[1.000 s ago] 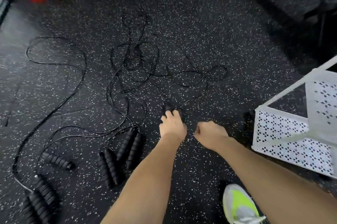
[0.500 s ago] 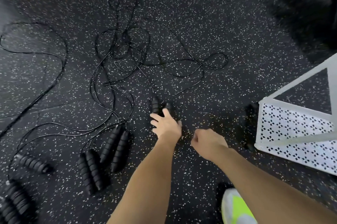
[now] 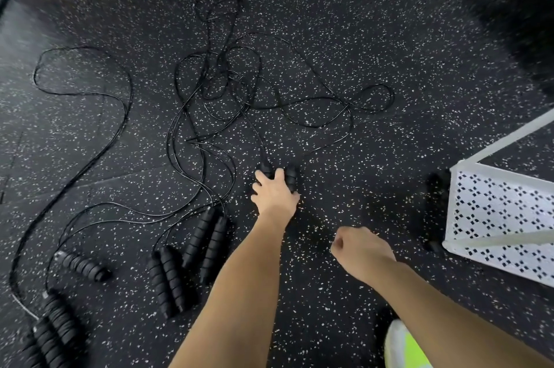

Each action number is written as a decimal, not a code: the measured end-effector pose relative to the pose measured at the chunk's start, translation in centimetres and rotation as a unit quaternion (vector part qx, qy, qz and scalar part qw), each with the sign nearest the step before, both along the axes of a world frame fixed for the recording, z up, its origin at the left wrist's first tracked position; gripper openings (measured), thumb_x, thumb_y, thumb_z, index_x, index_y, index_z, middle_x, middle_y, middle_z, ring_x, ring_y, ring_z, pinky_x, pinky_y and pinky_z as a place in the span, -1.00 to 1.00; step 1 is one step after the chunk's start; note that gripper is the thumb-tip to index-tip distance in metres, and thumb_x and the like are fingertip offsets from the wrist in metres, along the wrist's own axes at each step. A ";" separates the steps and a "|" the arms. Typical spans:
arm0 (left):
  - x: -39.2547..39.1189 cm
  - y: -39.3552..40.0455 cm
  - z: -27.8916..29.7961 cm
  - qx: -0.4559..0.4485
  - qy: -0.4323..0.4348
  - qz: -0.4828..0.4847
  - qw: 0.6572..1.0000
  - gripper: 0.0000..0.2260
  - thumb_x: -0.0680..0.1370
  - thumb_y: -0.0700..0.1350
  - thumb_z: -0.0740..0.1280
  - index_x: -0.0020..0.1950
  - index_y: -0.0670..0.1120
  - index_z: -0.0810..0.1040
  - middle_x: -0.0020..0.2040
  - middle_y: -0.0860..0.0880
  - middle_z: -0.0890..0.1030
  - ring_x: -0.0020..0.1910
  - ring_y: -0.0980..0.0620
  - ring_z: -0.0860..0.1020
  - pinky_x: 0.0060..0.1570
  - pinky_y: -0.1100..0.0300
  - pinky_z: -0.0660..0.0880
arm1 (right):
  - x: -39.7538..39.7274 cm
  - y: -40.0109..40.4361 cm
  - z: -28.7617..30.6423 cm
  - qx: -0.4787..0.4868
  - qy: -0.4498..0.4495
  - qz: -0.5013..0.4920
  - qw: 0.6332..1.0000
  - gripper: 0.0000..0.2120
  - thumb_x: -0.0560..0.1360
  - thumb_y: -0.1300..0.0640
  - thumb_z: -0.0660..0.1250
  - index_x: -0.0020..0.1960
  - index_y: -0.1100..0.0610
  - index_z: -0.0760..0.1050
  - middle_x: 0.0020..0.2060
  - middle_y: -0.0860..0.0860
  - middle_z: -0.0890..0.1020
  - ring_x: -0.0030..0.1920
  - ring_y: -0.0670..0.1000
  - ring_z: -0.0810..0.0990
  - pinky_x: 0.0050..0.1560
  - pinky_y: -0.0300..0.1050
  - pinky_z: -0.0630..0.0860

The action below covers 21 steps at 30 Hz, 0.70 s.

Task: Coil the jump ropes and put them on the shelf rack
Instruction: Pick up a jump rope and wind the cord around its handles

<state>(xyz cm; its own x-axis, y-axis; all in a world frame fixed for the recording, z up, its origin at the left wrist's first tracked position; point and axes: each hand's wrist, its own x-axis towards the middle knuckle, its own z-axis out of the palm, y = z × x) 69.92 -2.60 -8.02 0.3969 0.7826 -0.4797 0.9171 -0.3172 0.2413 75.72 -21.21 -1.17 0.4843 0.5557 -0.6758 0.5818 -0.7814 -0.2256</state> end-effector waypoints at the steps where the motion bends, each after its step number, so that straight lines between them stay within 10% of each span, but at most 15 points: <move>1: 0.2 0.0 -0.1 0.006 -0.013 0.002 1.000 -0.54 0.55 0.09 0.43 0.35 0.00 0.32 0.53 -0.26 0.09 0.37 -0.30 0.29 0.32 -0.22 0.34 | 0.0 0.2 -0.1 0.002 0.000 0.002 1.000 -0.75 0.63 -0.02 0.09 0.10 -0.02 0.53 -0.16 -0.07 0.63 -0.19 -0.04 0.63 -0.06 -0.08 0.60; 12: -0.1 0.1 0.5 -0.013 -0.064 0.044 0.997 -0.42 0.51 -0.03 0.45 0.38 -0.09 0.21 0.27 -0.19 0.39 0.21 -0.21 0.45 0.09 -0.06 0.48 | 0.4 2.0 0.0 0.018 -0.029 0.017 0.999 -0.76 0.64 -0.02 0.12 0.10 -0.01 0.54 -0.13 -0.06 0.63 -0.16 0.00 0.62 -0.03 -0.06 0.60; 21: -2.6 -4.5 15.1 0.001 -0.146 -0.044 0.988 -0.13 0.54 0.10 0.42 0.64 -0.04 -0.08 0.44 -0.08 0.32 0.24 -0.17 0.55 0.17 -0.08 0.52 | 0.4 3.1 10.5 0.147 -0.036 -0.102 0.983 -0.74 0.65 -0.03 0.14 0.29 -0.01 0.42 -0.03 -0.02 0.65 -0.12 0.03 0.63 -0.07 -0.02 0.60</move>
